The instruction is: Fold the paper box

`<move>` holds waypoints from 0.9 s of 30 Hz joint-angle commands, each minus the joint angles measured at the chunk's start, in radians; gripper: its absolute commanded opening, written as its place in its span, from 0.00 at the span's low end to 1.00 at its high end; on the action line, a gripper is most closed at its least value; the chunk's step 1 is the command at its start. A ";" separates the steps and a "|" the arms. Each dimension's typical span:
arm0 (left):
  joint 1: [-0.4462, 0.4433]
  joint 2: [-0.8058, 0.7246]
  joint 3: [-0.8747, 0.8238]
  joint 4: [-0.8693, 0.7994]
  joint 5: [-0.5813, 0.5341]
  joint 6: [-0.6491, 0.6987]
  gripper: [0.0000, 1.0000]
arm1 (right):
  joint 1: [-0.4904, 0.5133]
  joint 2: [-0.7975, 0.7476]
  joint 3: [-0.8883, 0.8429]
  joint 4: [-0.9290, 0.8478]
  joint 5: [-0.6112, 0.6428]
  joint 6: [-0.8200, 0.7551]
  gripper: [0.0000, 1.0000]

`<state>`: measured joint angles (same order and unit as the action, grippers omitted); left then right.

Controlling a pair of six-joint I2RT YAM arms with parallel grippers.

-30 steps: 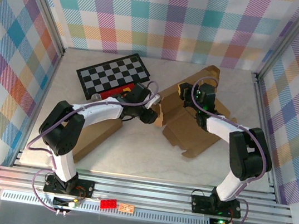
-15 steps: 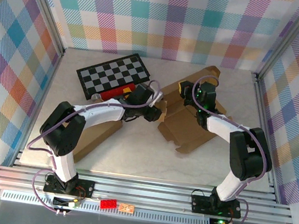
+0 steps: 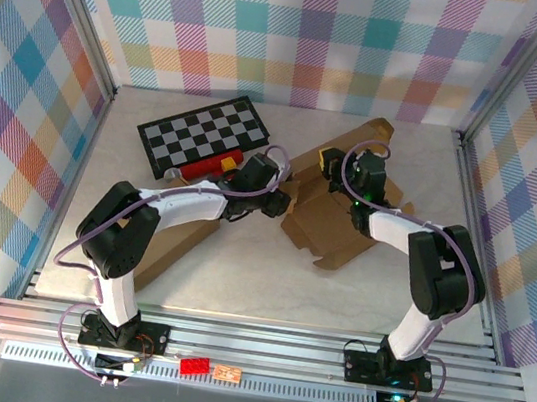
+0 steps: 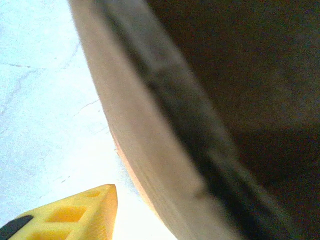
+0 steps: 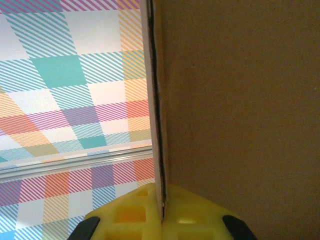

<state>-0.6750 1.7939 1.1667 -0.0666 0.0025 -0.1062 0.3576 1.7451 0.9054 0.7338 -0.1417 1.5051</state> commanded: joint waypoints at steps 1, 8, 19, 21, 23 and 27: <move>-0.015 0.008 -0.013 0.073 -0.039 -0.046 0.46 | 0.013 0.024 -0.029 0.064 -0.003 -0.017 0.00; -0.020 0.016 -0.024 0.108 -0.056 -0.073 0.45 | 0.027 0.065 -0.040 0.120 0.011 -0.040 0.00; -0.046 0.042 0.000 0.127 -0.159 -0.134 0.43 | 0.071 0.081 -0.098 0.221 0.090 -0.068 0.00; -0.054 0.052 0.009 0.123 -0.186 -0.147 0.43 | 0.078 0.072 -0.103 0.214 0.103 -0.064 0.00; -0.065 0.063 0.024 0.107 -0.222 -0.161 0.42 | 0.082 0.070 -0.103 0.216 0.106 -0.055 0.00; -0.081 0.081 0.037 0.109 -0.274 -0.193 0.42 | 0.098 0.056 -0.097 0.195 0.121 -0.046 0.00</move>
<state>-0.7429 1.8481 1.1728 0.0296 -0.2070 -0.2592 0.4301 1.8095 0.8291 0.9760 -0.0216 1.4727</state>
